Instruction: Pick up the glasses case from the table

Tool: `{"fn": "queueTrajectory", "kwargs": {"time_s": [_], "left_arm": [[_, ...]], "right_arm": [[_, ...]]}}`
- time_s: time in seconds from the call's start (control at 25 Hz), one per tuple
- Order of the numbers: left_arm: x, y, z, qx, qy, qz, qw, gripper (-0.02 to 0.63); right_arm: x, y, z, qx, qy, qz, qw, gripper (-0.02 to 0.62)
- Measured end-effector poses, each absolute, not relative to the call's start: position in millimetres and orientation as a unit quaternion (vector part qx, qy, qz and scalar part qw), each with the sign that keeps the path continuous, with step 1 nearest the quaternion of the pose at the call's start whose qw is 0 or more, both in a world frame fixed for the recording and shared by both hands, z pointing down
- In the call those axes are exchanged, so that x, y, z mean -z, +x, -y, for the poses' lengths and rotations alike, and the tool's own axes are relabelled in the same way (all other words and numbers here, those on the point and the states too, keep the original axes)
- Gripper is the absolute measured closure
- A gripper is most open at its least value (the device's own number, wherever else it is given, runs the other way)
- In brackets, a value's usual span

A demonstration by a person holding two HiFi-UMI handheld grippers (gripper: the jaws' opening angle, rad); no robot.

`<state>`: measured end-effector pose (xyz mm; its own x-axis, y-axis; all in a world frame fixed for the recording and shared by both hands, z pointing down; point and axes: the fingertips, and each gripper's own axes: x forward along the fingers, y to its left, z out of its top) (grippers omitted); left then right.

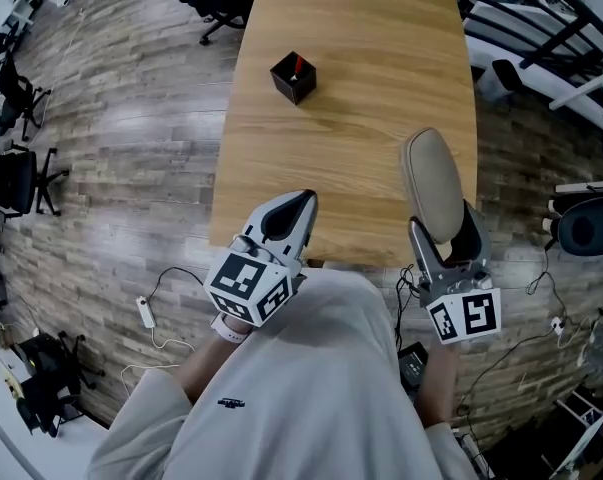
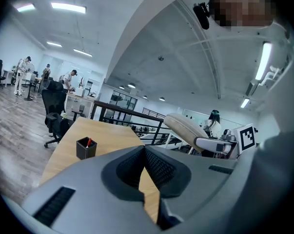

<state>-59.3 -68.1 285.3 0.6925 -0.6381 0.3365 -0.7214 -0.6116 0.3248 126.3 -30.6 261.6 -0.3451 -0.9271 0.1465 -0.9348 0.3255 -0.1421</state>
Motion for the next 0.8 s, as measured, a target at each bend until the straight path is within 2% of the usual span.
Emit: {"fn": "queueTrajectory", "kwargs": {"time_s": [0.8], "left_arm": [[-283, -52, 66, -0.093, 0.897, 0.369, 0.225, 0.6]], "right_arm": [[-257, 143, 26, -0.124, 0.586, 0.801, -0.005, 0.225]]}}
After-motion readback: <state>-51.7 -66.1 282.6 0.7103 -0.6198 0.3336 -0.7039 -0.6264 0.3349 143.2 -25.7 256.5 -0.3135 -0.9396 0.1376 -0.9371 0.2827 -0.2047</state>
